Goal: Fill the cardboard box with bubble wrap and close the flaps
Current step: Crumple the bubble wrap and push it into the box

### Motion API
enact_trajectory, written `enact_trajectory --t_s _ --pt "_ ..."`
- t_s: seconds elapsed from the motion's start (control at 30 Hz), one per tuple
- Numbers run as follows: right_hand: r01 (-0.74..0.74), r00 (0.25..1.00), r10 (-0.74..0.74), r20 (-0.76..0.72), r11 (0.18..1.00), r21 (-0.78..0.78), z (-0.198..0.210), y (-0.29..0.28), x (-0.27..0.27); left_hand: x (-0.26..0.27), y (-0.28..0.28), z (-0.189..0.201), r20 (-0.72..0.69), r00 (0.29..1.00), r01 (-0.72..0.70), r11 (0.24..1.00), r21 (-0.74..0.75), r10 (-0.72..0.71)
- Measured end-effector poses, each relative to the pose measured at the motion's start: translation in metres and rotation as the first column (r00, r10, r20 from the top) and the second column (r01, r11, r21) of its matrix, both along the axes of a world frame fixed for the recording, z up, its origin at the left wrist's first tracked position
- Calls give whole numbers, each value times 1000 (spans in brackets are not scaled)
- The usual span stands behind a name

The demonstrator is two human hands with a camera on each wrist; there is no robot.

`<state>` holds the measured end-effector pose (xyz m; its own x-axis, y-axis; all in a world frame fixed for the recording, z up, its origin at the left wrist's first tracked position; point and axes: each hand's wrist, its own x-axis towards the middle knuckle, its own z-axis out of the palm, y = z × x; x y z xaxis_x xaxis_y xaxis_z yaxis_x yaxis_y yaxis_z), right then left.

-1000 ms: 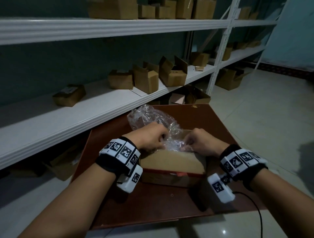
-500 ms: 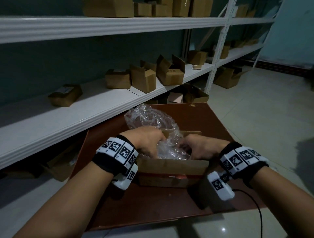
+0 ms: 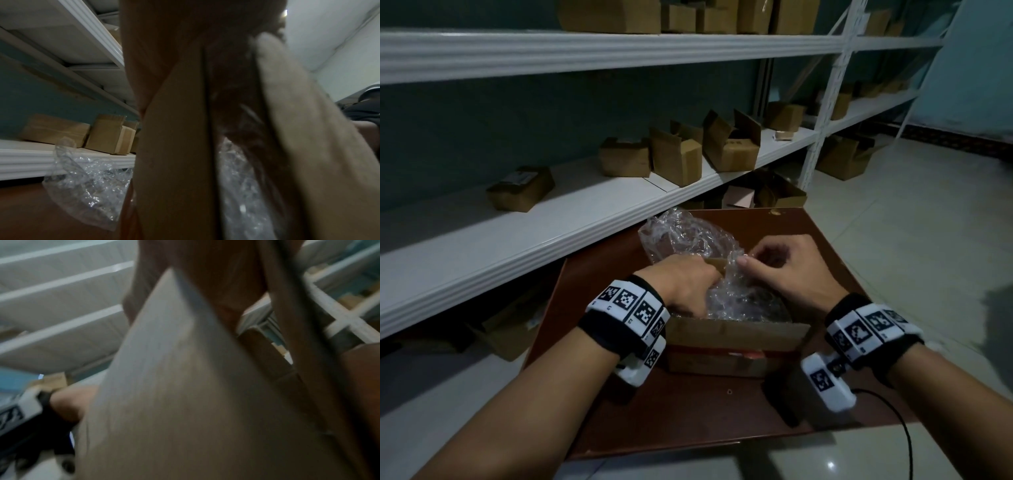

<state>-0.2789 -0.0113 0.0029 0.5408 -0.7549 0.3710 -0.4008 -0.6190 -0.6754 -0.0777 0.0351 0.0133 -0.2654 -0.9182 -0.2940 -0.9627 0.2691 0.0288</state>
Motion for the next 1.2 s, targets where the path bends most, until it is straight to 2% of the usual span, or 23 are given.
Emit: enact_trajectory --t_s 0.1,0.17,0.27,0.33,0.47,0.6,0.67,0.77,0.83,0.93,1.0,1.1,1.13,1.2 --pt "-20 994 43 99 974 -224 0 -3 2 0 1 0 -20 1000 -5 1000 8 5" --pt "-109 985 137 106 966 -234 0 -7 4 0 0 0 -33 999 6 1000 7 -6" --pt "-295 953 303 17 937 -184 -3 -6 8 0 -1 -1 -7 1000 7 1000 9 -7" --pt "-351 936 347 -50 919 -183 -5 -4 8 0 -3 -2 19 1000 -2 1000 5 2" --pt "-354 932 339 -125 927 -121 -6 -6 6 2 -4 -5 28 999 24 1000 -10 -24" --pt "-307 902 250 -352 945 -116 -7 -8 -1 3 -2 -4 18 999 33 999 -9 -32" --pt "-283 845 179 -504 949 -138 -2 -8 -6 6 -1 -3 15 999 34 999 -14 -33" --pt "-279 678 77 -731 947 -160 3 -13 -18 9 1 -4 15 999 42 999 -21 -42" --pt "-268 597 20 -802 947 -177 3 -16 -23 10 2 -4 23 998 53 998 -26 -52" --pt "-264 531 3 -847 951 -162 -4 -16 -15 9 2 -5 28 998 55 998 -31 -54" --pt "-211 560 83 -824 976 -45 -5 -15 -12 9 1 -7 33 998 61 998 -36 -60" --pt "-138 731 217 -647 976 171 3 -16 -19 6 0 -8 41 996 81 996 -38 -79" --pt "-129 787 210 -579 976 178 5 -16 -21 6 -1 -8 46 995 93 995 -34 -91" --pt "-140 840 131 -527 990 23 8 -13 -21 5 -2 -9 55 992 111 993 -31 -109"
